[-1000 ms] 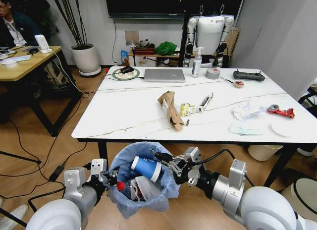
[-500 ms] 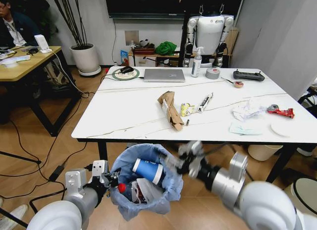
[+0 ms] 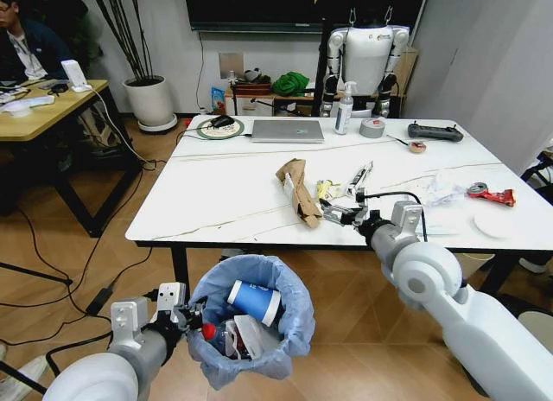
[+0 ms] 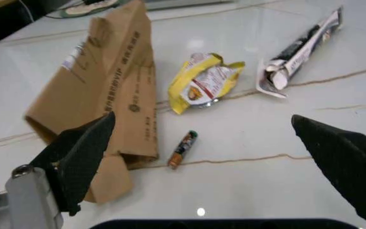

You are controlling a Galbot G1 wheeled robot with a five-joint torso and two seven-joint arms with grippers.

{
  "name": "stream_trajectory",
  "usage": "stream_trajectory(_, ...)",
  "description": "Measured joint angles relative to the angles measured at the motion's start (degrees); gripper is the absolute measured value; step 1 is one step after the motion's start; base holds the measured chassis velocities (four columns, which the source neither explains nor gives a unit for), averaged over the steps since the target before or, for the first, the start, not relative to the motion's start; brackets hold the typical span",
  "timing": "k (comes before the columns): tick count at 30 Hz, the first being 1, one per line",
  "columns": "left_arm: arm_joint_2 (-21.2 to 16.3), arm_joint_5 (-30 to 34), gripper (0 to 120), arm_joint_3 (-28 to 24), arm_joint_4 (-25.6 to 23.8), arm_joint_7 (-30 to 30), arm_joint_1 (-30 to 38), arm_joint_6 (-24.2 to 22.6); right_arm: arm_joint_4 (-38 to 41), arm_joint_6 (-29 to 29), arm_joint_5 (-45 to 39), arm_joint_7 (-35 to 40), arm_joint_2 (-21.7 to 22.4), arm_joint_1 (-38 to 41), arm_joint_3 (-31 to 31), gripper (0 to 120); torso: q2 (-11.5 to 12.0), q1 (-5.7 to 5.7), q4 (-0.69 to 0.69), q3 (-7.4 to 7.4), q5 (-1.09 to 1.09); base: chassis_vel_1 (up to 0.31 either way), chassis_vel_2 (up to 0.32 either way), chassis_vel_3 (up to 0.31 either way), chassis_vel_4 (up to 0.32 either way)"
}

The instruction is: Pick up the trash bin and place the trash from the table into it.

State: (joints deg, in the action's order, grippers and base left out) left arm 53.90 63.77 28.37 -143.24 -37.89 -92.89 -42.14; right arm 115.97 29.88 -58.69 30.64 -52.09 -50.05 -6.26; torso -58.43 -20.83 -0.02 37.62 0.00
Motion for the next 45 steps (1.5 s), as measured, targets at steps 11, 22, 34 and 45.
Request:
stream_trajectory(11, -0.15, 0.07, 2, -0.03, 0.0, 0.12, 0.17, 0.0, -3.57, -0.01, 0.11, 1.49, -1.61, 3.52, 3.36, 88, 0.0, 0.0, 0.01, 0.0, -0.01, 0.0, 0.0, 0.0, 0.0)
stream_trajectory(22, -0.3, 0.18, 2, 0.47, 0.0, 0.08, -0.18, 0.0, -6.36, -0.12, 0.24, 2.87, -3.64, 5.87, 6.92, 75, 0.0, 0.0, 0.01, 0.0, -0.01, 0.0, 0.0, 0.0, 0.0)
stream_trajectory(34, -0.38, 0.34, 2, 0.58, 0.0, 0.03, 0.2, 0.0, -6.42, -0.23, 0.48, 2.84, -3.5, 4.21, 6.89, 67, -0.01, 0.0, 0.0, 0.0, 0.0, 0.0, 0.0, 0.0, 0.0)
stream_trajectory(45, -0.33, 0.33, 2, 0.67, 0.0, 0.0, 0.12, 0.0, -6.66, -0.35, 0.76, 3.01, -3.64, 3.67, 7.62, 50, -0.01, 0.0, 0.01, -0.01, -0.01, 0.0, 0.0, 0.0, 0.0)
